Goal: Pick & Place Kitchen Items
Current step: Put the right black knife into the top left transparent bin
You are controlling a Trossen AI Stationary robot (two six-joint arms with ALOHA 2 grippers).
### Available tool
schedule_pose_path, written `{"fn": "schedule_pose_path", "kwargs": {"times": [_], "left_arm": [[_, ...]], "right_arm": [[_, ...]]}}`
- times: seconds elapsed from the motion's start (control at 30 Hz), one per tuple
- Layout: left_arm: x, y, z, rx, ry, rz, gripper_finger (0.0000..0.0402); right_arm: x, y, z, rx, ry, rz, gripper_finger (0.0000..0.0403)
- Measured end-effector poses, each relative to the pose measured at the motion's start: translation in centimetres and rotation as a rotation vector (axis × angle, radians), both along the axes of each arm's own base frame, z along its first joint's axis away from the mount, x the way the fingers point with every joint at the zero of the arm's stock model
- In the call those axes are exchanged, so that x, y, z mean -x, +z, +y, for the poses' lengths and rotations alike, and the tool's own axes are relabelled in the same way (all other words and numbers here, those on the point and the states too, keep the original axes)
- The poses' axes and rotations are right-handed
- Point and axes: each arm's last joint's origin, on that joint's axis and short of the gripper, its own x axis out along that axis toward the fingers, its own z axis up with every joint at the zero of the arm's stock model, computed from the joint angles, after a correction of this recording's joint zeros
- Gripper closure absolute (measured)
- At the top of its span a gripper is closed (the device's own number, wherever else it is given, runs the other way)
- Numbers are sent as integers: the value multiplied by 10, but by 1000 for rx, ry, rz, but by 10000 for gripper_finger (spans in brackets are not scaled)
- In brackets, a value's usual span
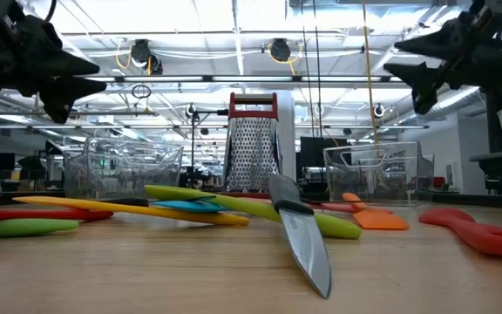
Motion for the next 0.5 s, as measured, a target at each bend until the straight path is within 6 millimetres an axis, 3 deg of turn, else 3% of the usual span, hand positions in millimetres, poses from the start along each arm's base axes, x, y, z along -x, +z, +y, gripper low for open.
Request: {"fn": "schedule_pose_path", "kwargs": {"times": [0.27, 0.5], "left_arm": [[0, 0, 1, -42, 22, 7, 245], [0, -1, 1, -46, 22, 18, 245]], "right_arm": [[-2, 37, 11, 176, 96, -121, 232], [-36, 58, 17, 193, 40, 167, 232]]}}
